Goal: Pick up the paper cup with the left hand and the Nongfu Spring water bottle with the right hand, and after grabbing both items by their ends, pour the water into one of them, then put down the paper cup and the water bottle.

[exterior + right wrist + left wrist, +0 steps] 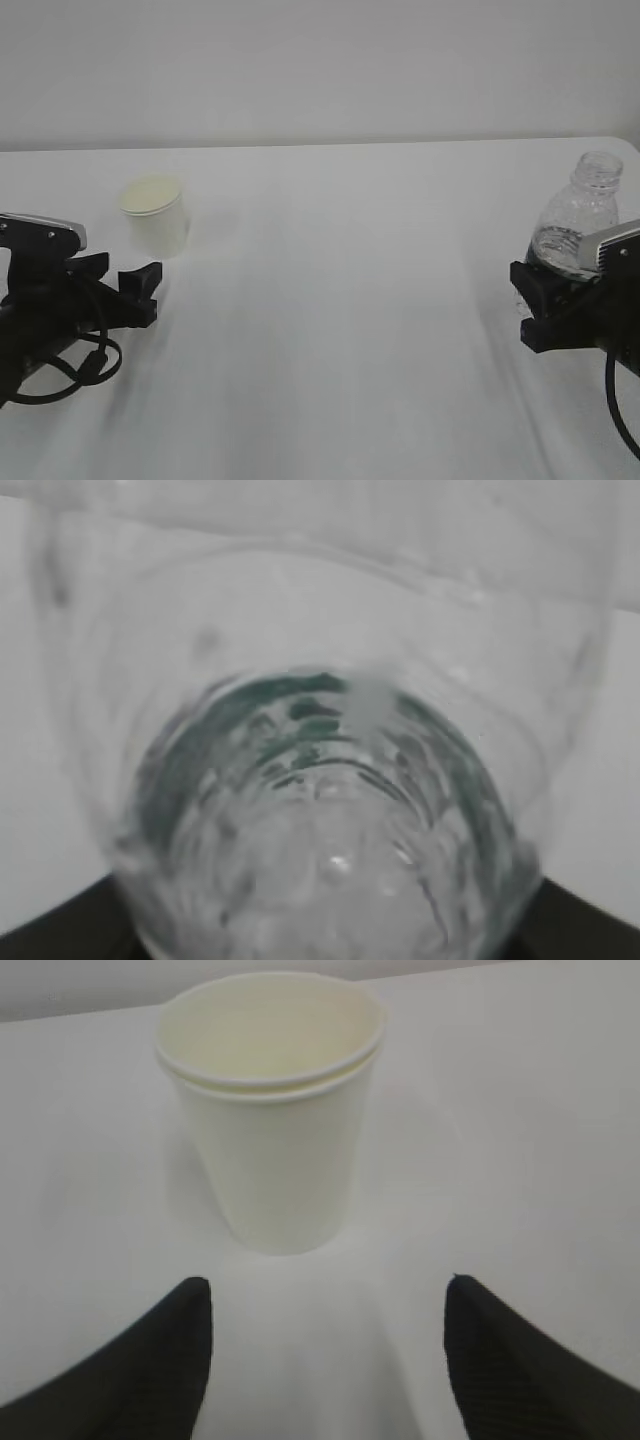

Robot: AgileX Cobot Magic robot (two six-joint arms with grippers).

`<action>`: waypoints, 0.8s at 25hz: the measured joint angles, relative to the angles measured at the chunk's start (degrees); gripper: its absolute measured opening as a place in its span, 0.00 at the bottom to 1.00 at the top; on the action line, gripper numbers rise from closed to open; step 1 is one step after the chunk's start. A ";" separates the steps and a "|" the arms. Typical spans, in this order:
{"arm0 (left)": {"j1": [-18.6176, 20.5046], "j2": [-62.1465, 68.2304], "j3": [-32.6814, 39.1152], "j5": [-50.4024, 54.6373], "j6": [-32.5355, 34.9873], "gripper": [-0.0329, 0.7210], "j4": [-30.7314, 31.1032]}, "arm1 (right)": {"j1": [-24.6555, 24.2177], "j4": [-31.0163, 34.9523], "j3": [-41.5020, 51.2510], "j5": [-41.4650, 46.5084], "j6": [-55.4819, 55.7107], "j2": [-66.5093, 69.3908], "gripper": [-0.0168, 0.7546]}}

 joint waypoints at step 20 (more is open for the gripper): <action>12.61 1.64 -4.36 0.00 -4.10 0.74 17.31 | 0.00 -0.68 0.00 0.00 -0.18 0.00 0.57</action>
